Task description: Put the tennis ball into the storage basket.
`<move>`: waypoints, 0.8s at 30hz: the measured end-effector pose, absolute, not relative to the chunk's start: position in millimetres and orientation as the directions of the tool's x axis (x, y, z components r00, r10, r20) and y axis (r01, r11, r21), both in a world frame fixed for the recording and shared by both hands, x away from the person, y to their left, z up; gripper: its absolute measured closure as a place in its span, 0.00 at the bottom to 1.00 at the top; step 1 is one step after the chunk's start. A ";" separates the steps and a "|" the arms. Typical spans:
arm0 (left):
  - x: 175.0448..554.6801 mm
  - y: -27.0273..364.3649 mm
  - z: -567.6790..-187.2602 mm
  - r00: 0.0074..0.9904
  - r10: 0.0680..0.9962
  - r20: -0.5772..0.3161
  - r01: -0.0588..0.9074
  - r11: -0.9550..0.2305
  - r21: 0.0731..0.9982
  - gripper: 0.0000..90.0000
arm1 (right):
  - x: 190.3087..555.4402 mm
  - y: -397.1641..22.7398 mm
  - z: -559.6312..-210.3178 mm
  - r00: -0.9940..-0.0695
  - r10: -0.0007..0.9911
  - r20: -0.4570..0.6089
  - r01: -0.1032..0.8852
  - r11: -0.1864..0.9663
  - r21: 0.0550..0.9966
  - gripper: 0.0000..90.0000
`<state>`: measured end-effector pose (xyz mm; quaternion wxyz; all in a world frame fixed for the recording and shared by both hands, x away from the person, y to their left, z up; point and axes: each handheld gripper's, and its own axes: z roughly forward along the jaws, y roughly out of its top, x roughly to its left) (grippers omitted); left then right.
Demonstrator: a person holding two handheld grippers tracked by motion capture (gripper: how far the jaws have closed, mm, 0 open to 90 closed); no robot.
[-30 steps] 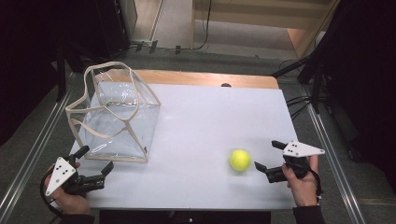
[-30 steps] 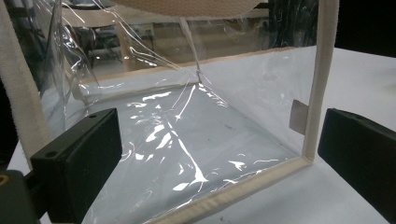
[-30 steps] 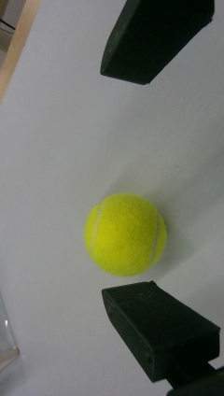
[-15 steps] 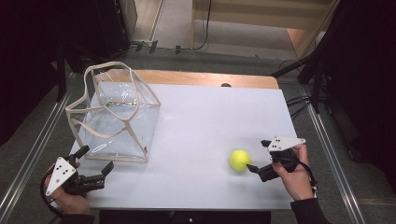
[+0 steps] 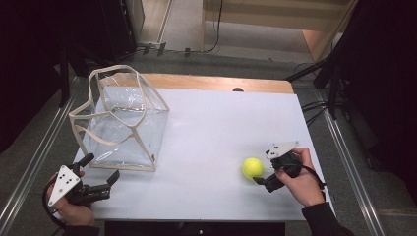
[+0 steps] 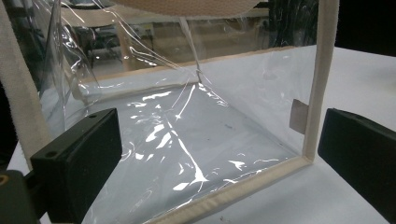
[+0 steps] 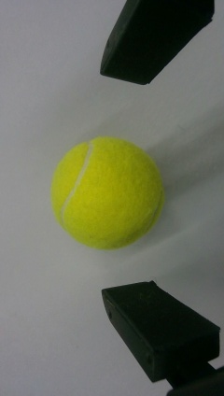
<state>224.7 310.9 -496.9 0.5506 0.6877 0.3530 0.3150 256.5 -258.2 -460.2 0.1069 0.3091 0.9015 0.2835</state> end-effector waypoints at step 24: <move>224.8 310.9 -496.9 0.554 0.831 0.042 0.137 -0.141 0.980 0.00 | 278.9 -224.6 -469.8 -0.819 0.574 -0.003 0.533 0.762 0.369 0.06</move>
